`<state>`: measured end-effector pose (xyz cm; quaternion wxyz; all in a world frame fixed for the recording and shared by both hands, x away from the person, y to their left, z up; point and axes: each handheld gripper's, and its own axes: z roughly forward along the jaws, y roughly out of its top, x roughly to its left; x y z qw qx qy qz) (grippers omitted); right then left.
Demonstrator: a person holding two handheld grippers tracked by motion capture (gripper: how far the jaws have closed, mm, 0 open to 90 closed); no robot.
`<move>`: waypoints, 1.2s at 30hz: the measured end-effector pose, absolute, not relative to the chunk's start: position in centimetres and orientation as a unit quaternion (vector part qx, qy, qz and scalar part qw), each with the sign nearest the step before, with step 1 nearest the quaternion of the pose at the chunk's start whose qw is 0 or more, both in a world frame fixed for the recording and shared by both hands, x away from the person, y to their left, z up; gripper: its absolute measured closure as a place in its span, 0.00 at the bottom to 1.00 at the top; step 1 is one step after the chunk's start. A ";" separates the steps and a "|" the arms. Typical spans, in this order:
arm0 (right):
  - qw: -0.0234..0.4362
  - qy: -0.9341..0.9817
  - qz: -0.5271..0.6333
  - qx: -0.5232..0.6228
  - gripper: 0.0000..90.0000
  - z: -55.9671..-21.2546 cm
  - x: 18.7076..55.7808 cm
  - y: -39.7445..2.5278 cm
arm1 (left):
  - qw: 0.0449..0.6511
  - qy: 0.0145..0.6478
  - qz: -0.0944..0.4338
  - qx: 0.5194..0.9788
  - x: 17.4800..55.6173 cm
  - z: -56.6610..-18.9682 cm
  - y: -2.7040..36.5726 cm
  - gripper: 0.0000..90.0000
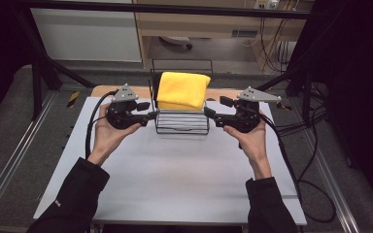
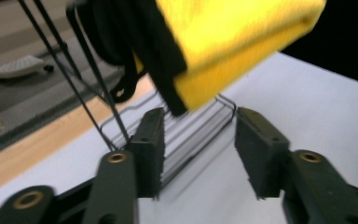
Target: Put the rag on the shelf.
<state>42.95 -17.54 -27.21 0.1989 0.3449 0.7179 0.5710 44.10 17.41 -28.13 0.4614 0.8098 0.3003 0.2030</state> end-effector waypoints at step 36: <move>0.119 0.774 0.487 0.386 0.01 -42.0 38.0 -22.9 | 0.438 0.350 0.144 0.815 37.2 -42.0 24.8 0.10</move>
